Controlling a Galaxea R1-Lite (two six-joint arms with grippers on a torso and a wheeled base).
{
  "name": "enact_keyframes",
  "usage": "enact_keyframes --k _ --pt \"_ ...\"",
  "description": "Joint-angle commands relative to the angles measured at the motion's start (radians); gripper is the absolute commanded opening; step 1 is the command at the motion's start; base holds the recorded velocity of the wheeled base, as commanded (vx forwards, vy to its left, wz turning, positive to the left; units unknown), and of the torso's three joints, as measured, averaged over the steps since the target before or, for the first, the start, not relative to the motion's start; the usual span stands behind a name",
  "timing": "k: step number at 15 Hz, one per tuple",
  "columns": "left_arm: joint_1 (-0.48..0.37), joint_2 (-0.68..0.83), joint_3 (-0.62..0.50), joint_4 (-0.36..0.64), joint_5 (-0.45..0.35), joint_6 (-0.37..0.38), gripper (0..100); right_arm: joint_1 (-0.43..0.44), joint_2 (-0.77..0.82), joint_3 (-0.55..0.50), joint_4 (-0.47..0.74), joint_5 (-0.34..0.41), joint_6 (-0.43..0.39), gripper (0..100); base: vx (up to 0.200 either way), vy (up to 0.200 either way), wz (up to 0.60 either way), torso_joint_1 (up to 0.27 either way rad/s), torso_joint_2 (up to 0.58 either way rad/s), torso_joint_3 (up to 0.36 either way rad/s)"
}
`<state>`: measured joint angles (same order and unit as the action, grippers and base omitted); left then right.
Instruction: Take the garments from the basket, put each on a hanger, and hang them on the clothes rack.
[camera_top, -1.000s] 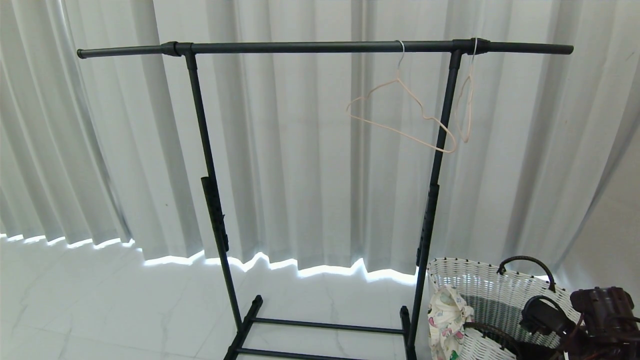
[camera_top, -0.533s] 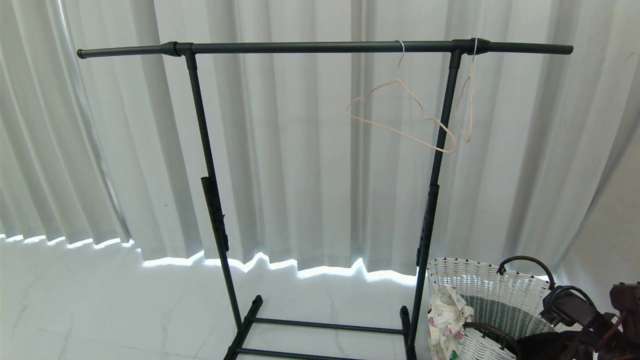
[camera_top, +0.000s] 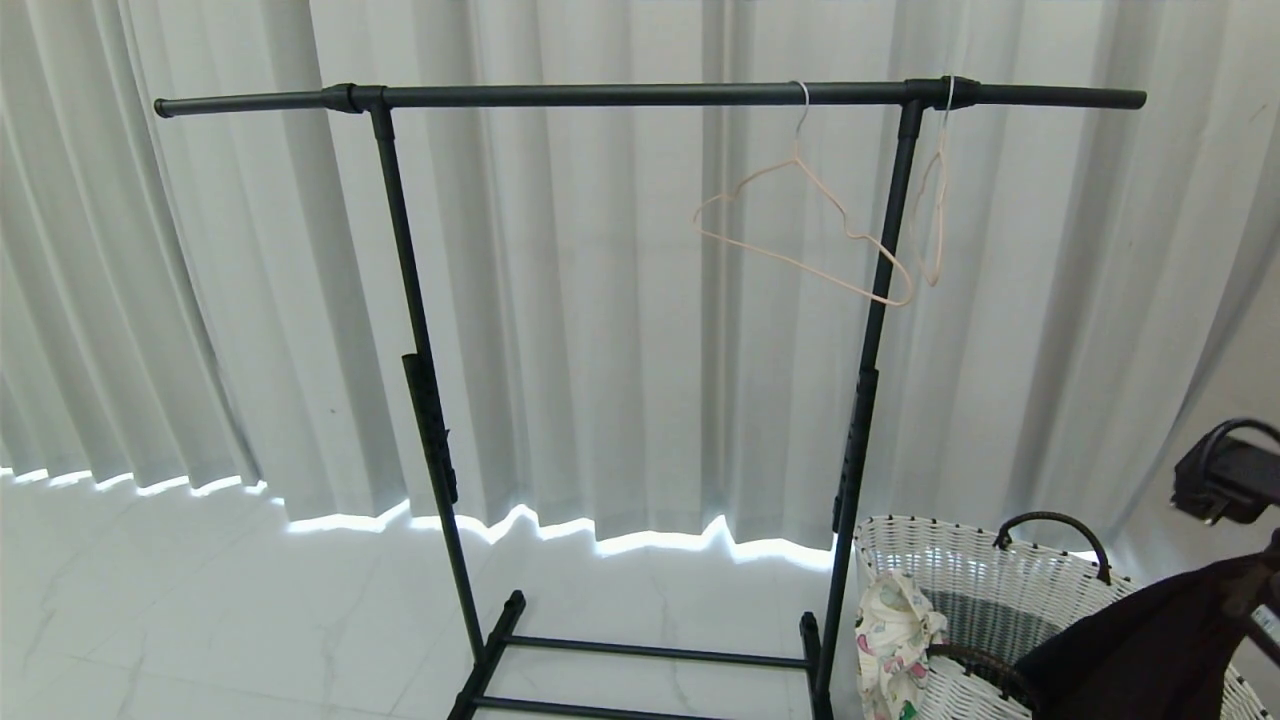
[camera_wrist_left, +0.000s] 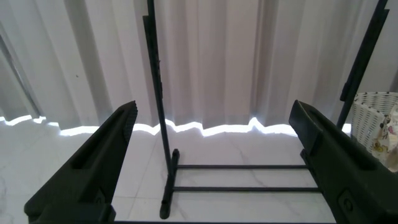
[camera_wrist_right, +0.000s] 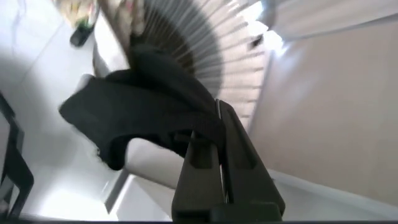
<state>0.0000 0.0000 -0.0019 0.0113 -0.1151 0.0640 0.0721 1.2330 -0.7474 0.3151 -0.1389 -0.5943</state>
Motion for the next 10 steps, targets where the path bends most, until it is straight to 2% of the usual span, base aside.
enact_keyframes --k 1,3,7,10 --pt "0.000 0.000 0.000 -0.001 -0.001 0.000 100 0.012 -0.121 -0.225 0.170 0.001 0.001 0 0.000 0.000 0.00 0.000 0.00 0.000" --pt "0.000 0.000 -0.001 -0.001 -0.005 0.025 100 0.023 -0.135 -0.239 0.173 0.001 0.001 0 0.000 0.000 0.00 0.000 0.00 0.000" --pt "0.000 0.000 0.000 -0.001 -0.006 0.040 100 0.041 -0.155 -0.233 0.183 0.001 0.001 0 0.000 0.200 0.00 0.001 0.00 0.004" --pt "0.000 0.000 -0.001 -0.001 -0.006 0.040 100 0.046 -0.156 -0.233 0.183 0.001 -0.001 0 0.000 0.000 0.00 0.000 0.00 0.000"
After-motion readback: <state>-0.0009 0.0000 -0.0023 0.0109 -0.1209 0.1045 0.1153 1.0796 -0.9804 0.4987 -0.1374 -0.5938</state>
